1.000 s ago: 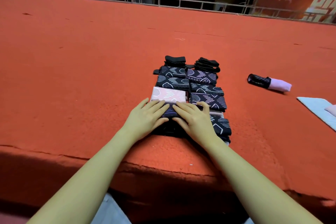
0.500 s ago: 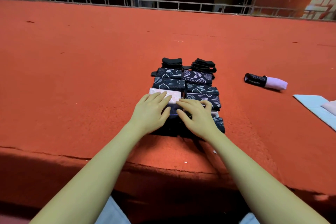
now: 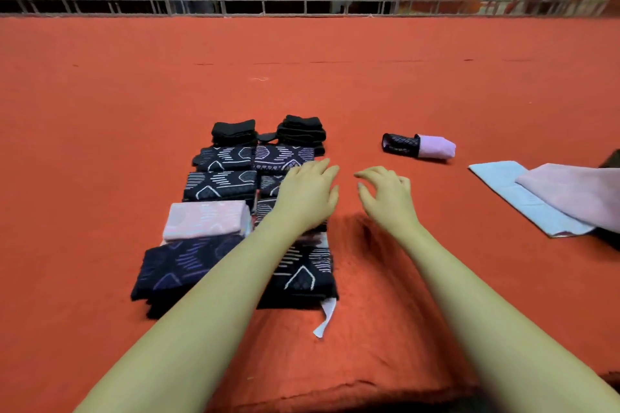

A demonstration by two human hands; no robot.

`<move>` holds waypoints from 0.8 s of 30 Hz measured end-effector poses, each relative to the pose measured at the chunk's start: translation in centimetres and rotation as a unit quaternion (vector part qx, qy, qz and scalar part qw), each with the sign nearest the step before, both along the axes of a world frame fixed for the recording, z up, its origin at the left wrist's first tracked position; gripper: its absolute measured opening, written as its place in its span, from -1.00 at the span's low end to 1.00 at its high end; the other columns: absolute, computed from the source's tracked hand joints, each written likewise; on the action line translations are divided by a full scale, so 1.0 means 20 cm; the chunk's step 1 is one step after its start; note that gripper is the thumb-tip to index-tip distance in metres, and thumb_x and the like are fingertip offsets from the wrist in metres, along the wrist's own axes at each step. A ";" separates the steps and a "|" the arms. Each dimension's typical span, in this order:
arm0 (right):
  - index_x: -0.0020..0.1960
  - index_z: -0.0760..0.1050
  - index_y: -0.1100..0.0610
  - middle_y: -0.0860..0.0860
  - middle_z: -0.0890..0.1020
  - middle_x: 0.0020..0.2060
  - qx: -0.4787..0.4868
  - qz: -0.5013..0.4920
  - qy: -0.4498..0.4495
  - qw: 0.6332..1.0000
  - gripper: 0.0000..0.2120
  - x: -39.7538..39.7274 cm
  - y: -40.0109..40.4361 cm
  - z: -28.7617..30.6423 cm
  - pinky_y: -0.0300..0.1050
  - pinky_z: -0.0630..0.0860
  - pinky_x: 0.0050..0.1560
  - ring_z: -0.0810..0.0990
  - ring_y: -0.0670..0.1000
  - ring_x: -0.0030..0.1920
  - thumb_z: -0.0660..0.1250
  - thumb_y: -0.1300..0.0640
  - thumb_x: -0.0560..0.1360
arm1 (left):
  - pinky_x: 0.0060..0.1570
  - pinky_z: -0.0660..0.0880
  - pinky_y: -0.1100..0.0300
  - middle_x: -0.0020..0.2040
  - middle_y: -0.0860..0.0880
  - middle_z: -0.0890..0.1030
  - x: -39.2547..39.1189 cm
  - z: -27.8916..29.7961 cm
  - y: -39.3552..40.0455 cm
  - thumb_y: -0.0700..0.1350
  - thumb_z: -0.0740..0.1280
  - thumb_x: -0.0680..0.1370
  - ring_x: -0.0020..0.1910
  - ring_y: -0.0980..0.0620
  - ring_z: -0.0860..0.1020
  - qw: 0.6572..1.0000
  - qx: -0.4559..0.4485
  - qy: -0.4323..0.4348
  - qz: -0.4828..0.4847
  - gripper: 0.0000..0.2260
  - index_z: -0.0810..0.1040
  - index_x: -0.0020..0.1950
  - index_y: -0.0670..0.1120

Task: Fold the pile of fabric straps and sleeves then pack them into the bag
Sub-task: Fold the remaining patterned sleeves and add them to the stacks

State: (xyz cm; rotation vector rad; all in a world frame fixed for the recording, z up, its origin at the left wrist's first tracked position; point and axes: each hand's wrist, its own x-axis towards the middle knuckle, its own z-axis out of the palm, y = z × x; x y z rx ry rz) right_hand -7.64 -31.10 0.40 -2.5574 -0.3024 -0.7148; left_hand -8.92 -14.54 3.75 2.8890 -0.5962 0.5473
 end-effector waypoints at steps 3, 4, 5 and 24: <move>0.21 0.56 0.11 0.02 0.57 0.18 0.021 -0.057 0.032 0.998 -0.74 0.18 -0.19 -0.02 -0.10 0.18 0.12 0.47 0.10 0.20 0.26 0.19 0.54 | 0.34 0.19 0.07 0.49 -0.07 0.29 0.21 -0.02 -0.20 -0.03 0.15 0.62 0.45 -0.05 0.24 0.999 0.016 0.025 -0.012 -0.58 0.30 0.47 -0.09; 0.23 0.54 0.12 0.03 0.55 0.21 0.026 -0.080 0.044 0.995 -0.73 0.25 -0.26 -0.04 -0.09 0.19 0.15 0.45 0.11 0.22 0.25 0.18 0.54 | 0.34 0.21 0.06 0.49 -0.08 0.28 0.28 -0.04 -0.26 -0.04 0.15 0.62 0.45 -0.05 0.24 0.999 0.018 0.036 -0.015 -0.58 0.29 0.47 -0.09; 0.26 0.52 0.13 0.04 0.52 0.24 0.028 -0.100 0.056 0.993 -0.71 0.31 -0.32 -0.06 -0.07 0.19 0.18 0.42 0.11 0.25 0.24 0.17 0.55 | 0.33 0.22 0.06 0.49 -0.08 0.27 0.36 -0.06 -0.33 -0.04 0.14 0.62 0.45 -0.06 0.24 0.998 0.018 0.051 -0.017 -0.58 0.29 0.47 -0.10; 0.18 0.57 0.03 0.11 0.47 0.13 -0.121 -0.243 0.063 0.961 -0.71 1.06 -0.96 -0.35 0.03 0.05 0.15 0.34 0.18 0.18 0.21 -0.07 0.58 | 0.42 0.00 -0.05 0.54 0.02 0.16 1.22 -0.51 -0.97 0.07 0.03 0.65 0.51 0.02 0.07 0.992 -0.048 0.113 -0.030 -0.52 0.03 0.56 0.07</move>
